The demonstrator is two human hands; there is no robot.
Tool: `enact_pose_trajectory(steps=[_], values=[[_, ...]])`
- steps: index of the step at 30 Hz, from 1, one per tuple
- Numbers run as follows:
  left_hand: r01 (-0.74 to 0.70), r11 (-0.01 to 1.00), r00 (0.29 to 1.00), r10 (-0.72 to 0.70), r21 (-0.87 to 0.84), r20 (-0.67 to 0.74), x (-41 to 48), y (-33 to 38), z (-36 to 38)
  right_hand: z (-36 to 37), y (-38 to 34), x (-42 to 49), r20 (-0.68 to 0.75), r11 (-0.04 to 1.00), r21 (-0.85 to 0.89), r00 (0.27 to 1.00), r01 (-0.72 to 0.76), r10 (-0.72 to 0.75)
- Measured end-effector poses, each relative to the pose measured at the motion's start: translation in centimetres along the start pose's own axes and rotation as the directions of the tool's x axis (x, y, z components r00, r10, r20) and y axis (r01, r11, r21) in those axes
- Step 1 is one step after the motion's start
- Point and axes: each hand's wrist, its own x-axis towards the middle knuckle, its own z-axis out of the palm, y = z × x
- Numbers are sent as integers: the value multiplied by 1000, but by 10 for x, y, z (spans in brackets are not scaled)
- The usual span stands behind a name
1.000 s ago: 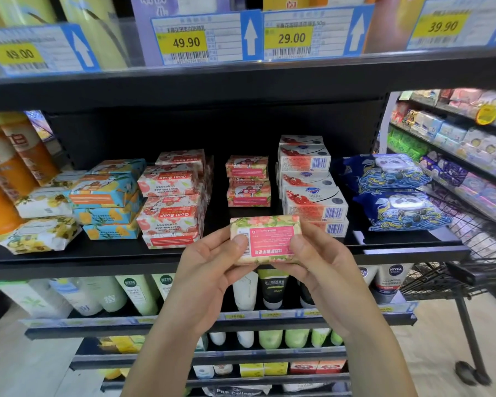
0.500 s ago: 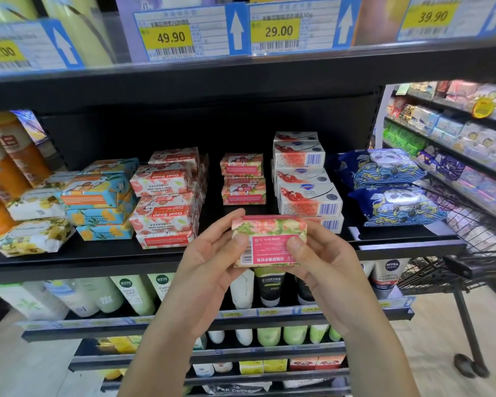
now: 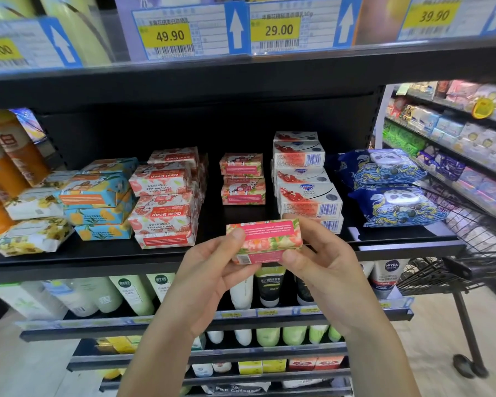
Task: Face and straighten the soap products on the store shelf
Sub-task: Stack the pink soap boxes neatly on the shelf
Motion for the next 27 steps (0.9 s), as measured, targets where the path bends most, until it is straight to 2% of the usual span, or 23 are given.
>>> enact_pose_trajectory(steps=[5, 14, 19, 27], values=[[-49, 998, 998, 48, -26, -27, 0, -3, 2, 6, -6, 1, -68, 996, 61, 995, -65, 69], [-56, 998, 996, 54, -30, -64, 1, -6, -1, 16, -5, 5, -138, 981, 31, 972, -190, 192], [-52, 999, 993, 51, 1, -111, 0, -6, -2, 19, -4, 4, -131, 986, 56, 978, -158, 164], [-45, 998, 999, 44, -38, -19, -4, -1, -8, 11, 1, 5, -59, 995, 81, 997, -52, 57]])
